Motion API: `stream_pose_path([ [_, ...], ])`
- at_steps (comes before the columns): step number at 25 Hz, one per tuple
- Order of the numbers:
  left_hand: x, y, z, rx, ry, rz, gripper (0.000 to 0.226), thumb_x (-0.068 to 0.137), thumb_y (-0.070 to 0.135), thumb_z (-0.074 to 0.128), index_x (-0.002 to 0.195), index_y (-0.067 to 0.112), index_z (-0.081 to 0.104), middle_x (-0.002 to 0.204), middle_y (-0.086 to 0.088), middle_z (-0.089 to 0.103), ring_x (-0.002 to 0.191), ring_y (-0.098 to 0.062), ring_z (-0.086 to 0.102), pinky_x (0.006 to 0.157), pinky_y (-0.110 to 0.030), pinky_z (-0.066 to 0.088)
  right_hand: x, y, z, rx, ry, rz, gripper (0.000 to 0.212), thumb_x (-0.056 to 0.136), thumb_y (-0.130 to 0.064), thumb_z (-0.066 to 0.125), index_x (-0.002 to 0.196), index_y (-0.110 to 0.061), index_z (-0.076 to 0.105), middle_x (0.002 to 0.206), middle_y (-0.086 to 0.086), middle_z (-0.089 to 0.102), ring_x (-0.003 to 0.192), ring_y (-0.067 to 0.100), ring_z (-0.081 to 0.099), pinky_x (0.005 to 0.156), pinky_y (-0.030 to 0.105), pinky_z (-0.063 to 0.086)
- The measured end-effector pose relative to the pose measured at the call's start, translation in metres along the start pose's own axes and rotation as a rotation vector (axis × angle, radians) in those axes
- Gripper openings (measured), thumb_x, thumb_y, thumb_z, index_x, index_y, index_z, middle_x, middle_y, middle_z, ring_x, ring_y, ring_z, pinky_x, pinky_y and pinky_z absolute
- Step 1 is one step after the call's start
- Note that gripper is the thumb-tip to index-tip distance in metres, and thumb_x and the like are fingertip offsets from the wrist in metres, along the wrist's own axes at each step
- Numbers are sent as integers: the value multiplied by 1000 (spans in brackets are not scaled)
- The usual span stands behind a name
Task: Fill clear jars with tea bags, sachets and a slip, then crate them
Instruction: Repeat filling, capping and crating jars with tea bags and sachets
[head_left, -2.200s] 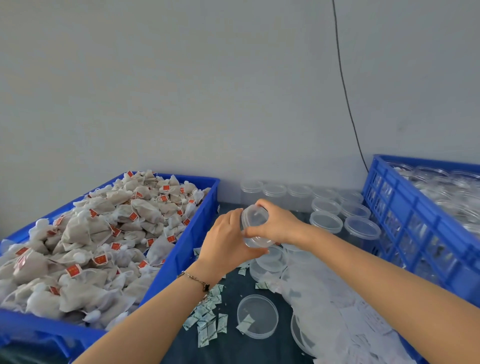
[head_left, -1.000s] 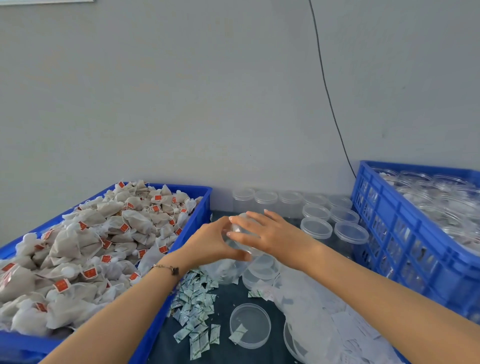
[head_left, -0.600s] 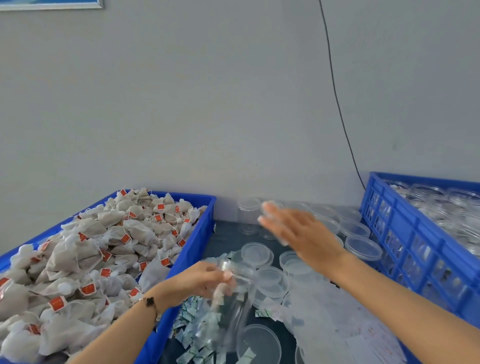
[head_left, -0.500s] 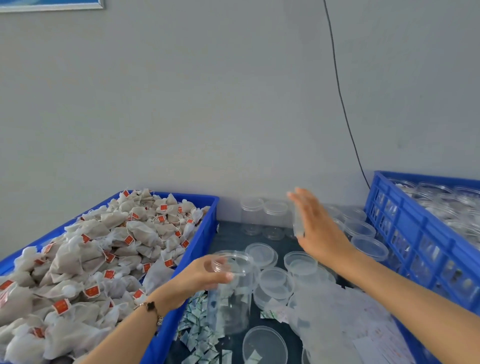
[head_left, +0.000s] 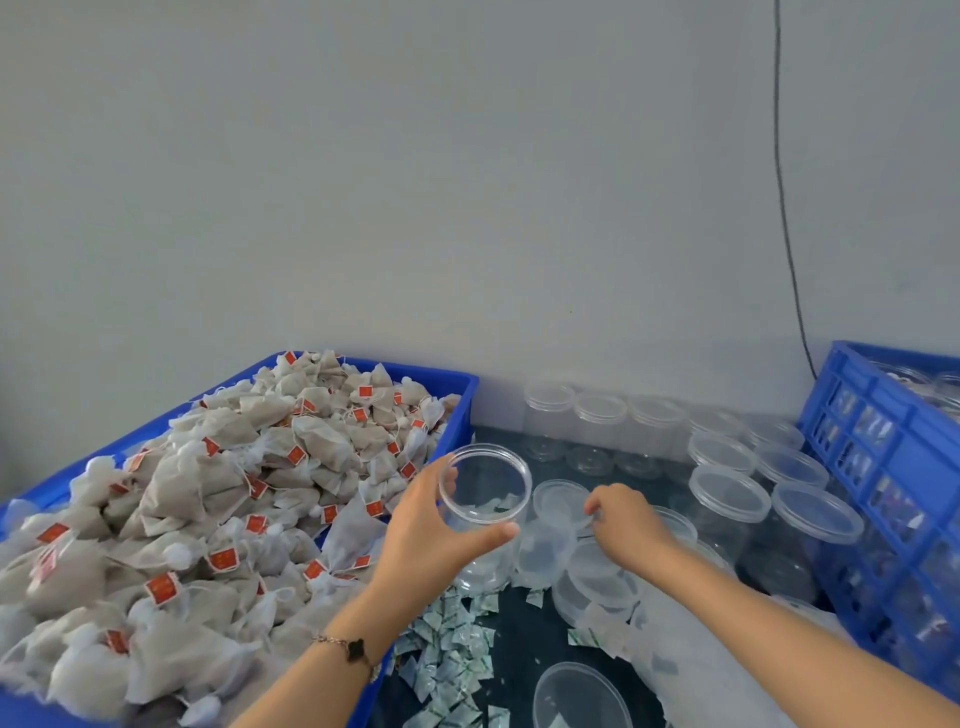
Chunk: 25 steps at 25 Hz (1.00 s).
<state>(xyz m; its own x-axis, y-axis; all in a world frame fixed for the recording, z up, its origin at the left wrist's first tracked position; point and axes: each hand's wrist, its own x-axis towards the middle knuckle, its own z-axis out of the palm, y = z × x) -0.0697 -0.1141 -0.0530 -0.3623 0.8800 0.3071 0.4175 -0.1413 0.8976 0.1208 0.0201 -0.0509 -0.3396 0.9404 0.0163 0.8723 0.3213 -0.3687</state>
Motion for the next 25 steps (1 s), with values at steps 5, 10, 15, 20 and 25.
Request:
stream_pose_path([
  [5, 3, 3, 0, -13, 82, 45, 81, 55, 53, 84, 122, 51, 39, 129, 20, 47, 121, 3, 44, 96, -19, 39, -7, -41, -11, 190, 55, -139, 32, 87, -4, 45, 104, -22, 65, 113, -4, 64, 100, 12, 58, 83, 24, 45],
  [10, 9, 13, -14, -119, 364, 82, 71, 54, 52, 84, 113, 55, 45, 117, 24, 53, 108, 10, 50, 85, -12, 41, 5, -94, -37, 294, 105, -312, 26, 88, -6, 51, 101, -20, 69, 105, -5, 68, 96, 10, 60, 81, 21, 44],
  [15, 15, 15, -36, -202, 636, 13, 99, 51, 65, 81, 136, 37, 40, 131, 15, 49, 122, -3, 47, 101, -30, 42, 9, -123, -20, 315, 33, -374, 27, 89, -7, 48, 99, -20, 69, 105, -6, 67, 91, 8, 58, 76, 18, 43],
  [20, 28, 22, -67, -93, 620, -31, 90, 56, 58, 81, 134, 36, 41, 124, 17, 51, 118, -10, 50, 94, -29, 43, 17, -134, -8, 268, 4, -431, 27, 89, -7, 46, 98, -19, 69, 102, -4, 69, 85, 8, 59, 74, 20, 46],
  [25, 49, 12, -119, 98, 530, -9, 94, 50, 65, 79, 131, 40, 35, 118, 20, 44, 110, -6, 46, 86, -27, 38, 74, -173, 3, 137, -41, -451, 29, 95, -8, 44, 121, -12, 55, 116, 8, 60, 93, 19, 59, 82, 32, 50],
])
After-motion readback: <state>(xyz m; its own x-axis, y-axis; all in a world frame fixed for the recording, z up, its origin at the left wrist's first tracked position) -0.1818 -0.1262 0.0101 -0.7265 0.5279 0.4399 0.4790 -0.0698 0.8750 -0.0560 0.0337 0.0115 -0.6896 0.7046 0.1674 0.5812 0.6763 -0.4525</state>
